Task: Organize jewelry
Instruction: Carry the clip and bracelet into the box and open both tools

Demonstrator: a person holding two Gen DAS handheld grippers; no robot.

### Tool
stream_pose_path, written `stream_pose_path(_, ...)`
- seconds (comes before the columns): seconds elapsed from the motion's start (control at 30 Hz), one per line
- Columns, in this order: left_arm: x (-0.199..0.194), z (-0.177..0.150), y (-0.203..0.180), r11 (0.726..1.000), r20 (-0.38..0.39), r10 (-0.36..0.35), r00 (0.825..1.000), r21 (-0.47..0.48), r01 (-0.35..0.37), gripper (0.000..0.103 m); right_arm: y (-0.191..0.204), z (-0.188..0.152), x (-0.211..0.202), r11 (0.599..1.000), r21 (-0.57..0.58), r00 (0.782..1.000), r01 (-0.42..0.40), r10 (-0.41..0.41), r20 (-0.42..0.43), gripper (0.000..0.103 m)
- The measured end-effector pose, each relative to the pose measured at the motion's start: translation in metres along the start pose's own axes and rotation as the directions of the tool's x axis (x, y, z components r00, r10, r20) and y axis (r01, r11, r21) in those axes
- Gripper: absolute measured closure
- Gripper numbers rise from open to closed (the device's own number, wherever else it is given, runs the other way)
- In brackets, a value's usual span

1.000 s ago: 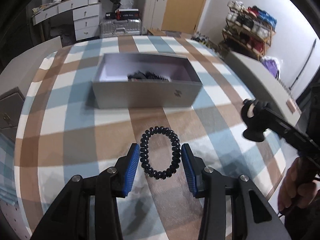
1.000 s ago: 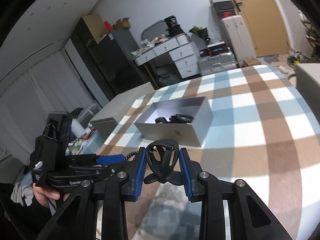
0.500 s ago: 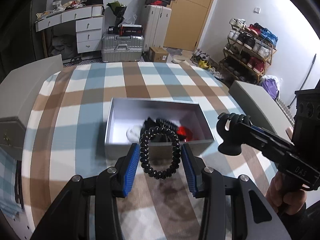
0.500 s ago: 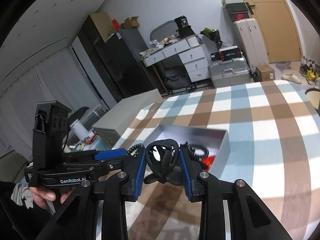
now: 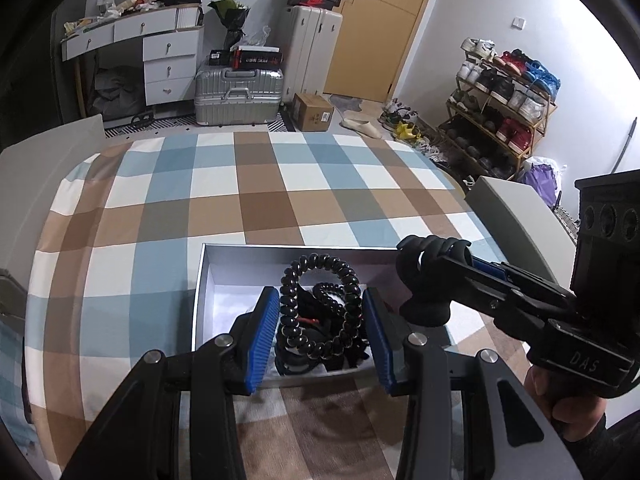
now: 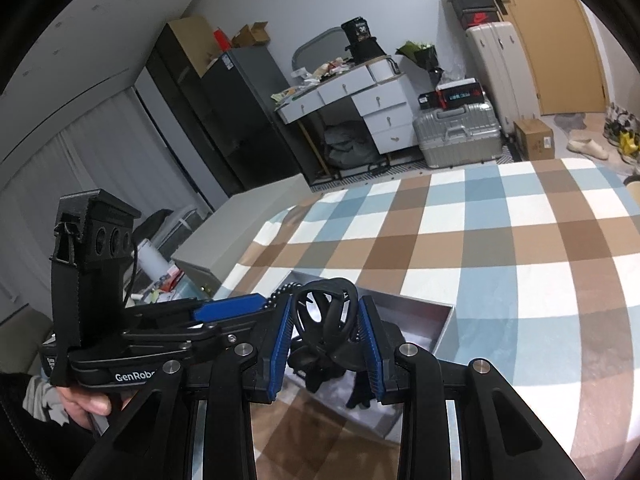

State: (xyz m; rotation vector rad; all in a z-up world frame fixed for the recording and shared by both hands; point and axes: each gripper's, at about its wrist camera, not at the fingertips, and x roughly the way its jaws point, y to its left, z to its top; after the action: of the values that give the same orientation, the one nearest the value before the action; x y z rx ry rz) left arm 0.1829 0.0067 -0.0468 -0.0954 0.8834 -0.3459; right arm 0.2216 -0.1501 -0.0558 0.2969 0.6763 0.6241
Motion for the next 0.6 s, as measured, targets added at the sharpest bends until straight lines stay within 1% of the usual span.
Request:
stream_pose_path(0.27,0.006,0.001,0.004,1.0,-0.017,0.0,1.0,-0.012,0.0,0.066,-0.004,-0.003,0.018,1.0,0.0,1.0,0.009,-0.009,-0.02,0.071)
stream_pose_path(0.47,0.011,0.001,0.009,1.0,-0.033,0.004,0.999,-0.029,-0.005,0.066,-0.001,-0.005,0.023,0.998,-0.021,0.998,0.052,-0.052,-0.023,0.069)
stream_pose_path(0.6,0.013,0.0,0.01,1.0,-0.039,-0.005,0.999,-0.031,0.004,0.059,0.002,-0.008,0.023,0.998,-0.026,0.998,0.053,-0.054,-0.028,0.068)
